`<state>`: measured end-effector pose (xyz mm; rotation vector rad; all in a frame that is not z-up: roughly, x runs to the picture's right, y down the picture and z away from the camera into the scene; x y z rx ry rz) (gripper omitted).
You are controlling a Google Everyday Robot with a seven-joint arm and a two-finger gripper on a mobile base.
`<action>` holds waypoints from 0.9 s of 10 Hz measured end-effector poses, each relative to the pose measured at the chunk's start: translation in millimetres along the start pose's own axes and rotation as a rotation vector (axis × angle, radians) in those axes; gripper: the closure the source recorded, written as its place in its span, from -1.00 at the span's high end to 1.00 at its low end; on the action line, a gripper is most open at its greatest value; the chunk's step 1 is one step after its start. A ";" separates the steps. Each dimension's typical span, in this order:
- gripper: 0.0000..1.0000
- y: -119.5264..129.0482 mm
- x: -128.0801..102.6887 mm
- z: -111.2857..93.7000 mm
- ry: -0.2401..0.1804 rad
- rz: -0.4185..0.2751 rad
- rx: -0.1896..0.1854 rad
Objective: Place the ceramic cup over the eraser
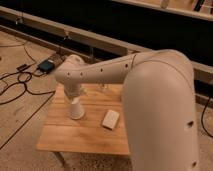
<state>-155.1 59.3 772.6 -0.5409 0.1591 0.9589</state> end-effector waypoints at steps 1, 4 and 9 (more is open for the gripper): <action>0.39 -3.9 3.7 -13.0 -0.001 0.017 -0.006; 0.39 -13.7 19.8 -26.2 0.028 0.086 -0.024; 0.39 -11.8 19.6 -26.1 0.029 0.088 -0.026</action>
